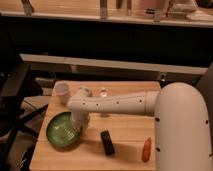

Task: Drag the ceramic bowl in a circle

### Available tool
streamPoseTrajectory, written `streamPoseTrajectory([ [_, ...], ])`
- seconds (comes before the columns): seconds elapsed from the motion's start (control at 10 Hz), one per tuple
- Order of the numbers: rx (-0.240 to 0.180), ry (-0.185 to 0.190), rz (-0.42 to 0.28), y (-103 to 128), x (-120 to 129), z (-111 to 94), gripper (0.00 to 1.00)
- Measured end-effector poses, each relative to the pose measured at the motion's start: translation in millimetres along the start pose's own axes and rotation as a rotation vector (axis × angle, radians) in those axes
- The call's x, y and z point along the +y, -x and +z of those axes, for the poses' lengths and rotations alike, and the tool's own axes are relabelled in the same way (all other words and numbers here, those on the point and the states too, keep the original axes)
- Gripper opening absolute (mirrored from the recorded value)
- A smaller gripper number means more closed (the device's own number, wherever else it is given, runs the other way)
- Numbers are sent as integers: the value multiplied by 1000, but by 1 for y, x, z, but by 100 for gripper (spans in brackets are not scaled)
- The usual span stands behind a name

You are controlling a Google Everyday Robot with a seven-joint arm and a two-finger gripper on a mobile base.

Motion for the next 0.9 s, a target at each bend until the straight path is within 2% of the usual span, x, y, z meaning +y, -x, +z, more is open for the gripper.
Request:
streamPoseTrajectory([
  [0.5,0,-10,10,-9,0,-13,1],
  [0.9,1,-35,77,-21,32,-21,1],
])
